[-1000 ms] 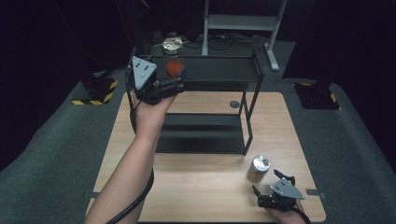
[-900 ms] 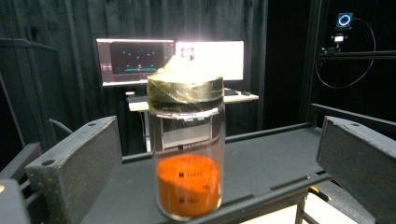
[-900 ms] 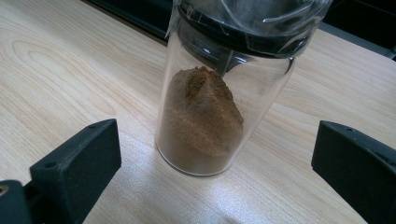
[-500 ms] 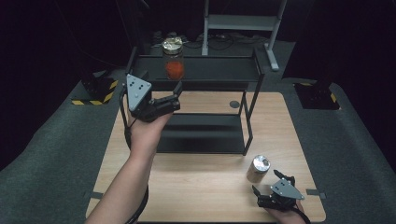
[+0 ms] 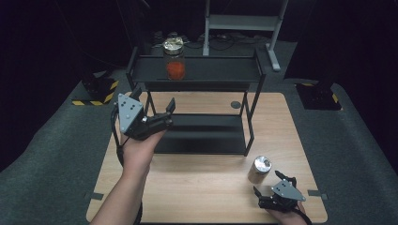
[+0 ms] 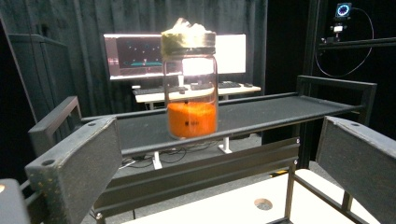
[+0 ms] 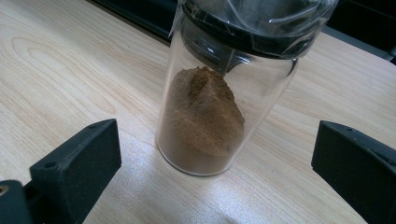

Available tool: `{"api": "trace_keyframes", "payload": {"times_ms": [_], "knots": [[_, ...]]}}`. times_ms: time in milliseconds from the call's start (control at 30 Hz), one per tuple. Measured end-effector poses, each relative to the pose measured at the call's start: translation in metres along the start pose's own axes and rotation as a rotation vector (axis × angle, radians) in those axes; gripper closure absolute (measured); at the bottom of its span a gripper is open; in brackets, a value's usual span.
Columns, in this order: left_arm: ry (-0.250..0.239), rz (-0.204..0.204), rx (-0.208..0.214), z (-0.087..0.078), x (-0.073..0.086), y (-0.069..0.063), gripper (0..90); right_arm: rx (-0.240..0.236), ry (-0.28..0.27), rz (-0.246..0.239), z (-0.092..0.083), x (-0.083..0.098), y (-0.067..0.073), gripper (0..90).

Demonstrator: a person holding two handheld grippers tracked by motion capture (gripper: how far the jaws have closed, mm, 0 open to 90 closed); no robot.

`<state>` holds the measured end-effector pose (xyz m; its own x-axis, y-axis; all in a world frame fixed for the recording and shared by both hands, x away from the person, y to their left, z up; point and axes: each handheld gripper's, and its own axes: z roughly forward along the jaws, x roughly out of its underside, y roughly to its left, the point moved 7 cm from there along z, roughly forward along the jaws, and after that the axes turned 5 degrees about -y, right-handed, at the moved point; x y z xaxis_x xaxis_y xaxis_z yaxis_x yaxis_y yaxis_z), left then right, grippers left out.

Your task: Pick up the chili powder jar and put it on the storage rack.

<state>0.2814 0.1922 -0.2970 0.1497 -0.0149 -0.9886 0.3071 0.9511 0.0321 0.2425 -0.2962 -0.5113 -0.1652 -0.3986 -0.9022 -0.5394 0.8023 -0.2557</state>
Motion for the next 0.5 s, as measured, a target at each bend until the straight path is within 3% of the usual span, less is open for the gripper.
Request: {"api": "trace_keyframes", "payload": {"times_ms": [267, 500], "knots": [[0.017, -0.008, -0.009, -0.015, 0.015, 0.005, 0.3, 0.002, 0.002, -0.004, 0.0, 0.0, 0.001, 0.4], [0.074, -0.019, -0.013, -0.029, 0.038, 0.009, 0.3, 0.001, 0.001, -0.002, 0.0, 0.0, 0.0, 0.4]]}}
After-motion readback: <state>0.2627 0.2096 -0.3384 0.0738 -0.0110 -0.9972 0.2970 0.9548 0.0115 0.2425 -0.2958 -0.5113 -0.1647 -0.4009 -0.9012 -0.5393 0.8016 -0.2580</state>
